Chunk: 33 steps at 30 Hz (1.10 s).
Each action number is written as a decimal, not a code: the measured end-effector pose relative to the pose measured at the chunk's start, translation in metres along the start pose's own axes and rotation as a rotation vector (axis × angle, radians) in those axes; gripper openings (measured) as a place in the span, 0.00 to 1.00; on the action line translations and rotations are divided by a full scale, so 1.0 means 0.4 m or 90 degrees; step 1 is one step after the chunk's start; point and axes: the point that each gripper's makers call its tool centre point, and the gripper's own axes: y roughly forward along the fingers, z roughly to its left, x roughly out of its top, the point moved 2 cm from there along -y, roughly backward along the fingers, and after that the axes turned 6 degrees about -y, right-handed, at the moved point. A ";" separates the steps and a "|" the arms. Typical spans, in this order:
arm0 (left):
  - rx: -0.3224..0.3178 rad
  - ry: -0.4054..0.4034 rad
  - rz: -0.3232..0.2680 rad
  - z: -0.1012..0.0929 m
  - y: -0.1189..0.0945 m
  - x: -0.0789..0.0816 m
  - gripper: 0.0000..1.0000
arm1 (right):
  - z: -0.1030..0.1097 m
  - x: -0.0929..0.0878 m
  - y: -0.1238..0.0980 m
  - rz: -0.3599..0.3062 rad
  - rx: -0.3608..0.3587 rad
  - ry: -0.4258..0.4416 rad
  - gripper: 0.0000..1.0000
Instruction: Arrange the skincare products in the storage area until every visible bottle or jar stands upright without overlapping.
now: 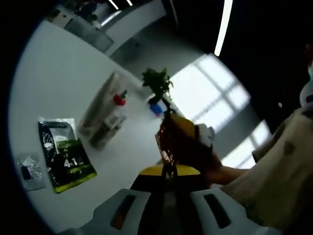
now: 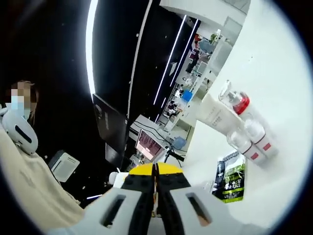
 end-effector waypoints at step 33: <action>0.037 0.001 -0.158 0.035 -0.109 0.170 0.00 | 0.008 -0.086 0.005 0.121 -0.009 -0.033 0.01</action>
